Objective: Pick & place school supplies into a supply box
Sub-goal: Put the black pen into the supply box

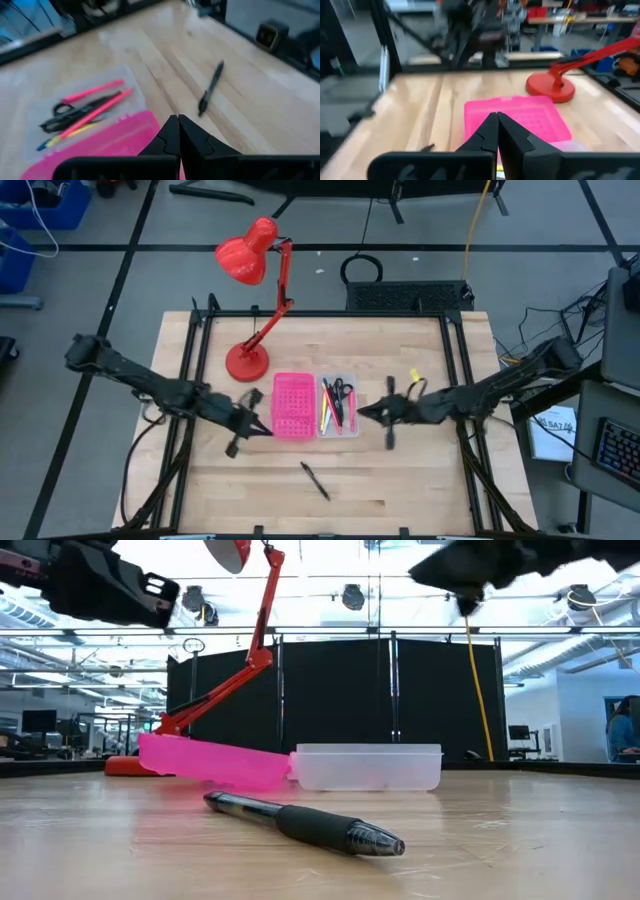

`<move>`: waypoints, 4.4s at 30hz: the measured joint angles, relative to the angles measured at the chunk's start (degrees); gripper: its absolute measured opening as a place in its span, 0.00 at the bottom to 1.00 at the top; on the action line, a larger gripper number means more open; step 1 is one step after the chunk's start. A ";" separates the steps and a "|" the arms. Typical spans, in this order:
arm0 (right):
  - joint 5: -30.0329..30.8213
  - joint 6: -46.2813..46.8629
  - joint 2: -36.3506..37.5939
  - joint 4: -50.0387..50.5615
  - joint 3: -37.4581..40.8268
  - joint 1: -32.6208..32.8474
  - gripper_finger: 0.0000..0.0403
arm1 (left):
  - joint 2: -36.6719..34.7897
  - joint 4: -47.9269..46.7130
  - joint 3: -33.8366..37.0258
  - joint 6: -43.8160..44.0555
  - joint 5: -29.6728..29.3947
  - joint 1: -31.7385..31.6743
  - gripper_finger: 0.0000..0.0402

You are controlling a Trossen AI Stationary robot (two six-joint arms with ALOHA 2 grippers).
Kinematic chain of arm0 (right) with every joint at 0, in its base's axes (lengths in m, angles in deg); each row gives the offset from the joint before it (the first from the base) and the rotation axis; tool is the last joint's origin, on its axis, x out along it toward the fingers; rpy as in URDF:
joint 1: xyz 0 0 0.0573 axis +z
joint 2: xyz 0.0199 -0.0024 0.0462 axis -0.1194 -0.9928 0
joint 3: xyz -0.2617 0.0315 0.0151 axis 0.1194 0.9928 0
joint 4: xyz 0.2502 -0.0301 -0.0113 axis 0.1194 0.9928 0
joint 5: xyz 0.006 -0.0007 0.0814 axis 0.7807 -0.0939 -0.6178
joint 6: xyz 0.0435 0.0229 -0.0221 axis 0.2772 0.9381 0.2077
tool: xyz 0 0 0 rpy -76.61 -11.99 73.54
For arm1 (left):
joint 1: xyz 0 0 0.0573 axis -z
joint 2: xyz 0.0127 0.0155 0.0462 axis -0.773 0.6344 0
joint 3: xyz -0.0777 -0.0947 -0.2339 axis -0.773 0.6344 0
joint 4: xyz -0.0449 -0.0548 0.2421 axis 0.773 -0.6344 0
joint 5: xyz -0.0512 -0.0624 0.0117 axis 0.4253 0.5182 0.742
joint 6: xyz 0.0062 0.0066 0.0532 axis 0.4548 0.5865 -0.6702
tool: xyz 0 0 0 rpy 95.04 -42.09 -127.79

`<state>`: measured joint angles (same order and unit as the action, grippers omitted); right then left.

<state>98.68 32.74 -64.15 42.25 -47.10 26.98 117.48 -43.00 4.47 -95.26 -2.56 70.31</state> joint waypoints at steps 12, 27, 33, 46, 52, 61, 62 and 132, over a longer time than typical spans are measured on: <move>-1.49 6.46 -17.85 15.14 -23.10 4.07 0.00 | -18.01 9.58 13.61 -1.51 3.13 -4.15 0.00; -3.15 36.51 -44.73 58.90 -64.05 10.55 0.00 | -22.04 14.50 19.51 0.95 -1.92 -5.50 0.05; -10.16 49.02 -56.73 71.04 -79.62 10.43 0.00 | -22.04 14.24 19.51 0.96 -1.92 -5.51 0.05; -20.26 60.23 -63.84 71.64 -79.05 5.69 0.11 | -22.04 12.56 19.51 -5.04 -1.90 -5.46 0.05; -25.80 63.76 -63.76 70.29 -77.71 5.48 0.31 | -22.04 12.85 19.51 -8.19 -1.86 -5.46 0.05; -22.85 65.71 -63.80 64.46 -73.19 7.10 0.35 | -22.04 13.18 19.51 -7.95 -1.77 -5.46 0.05; -22.34 65.35 -63.80 63.24 -72.65 7.10 0.35 | -22.04 13.22 19.51 -7.79 -1.77 -5.46 0.05; -32.33 78.18 -63.01 91.74 -59.45 11.91 0.16 | -22.03 11.73 19.42 -0.33 -1.73 -5.46 0.05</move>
<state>66.35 110.92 -127.16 133.99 -106.55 38.88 95.45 -31.26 23.89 -95.59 -4.29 64.84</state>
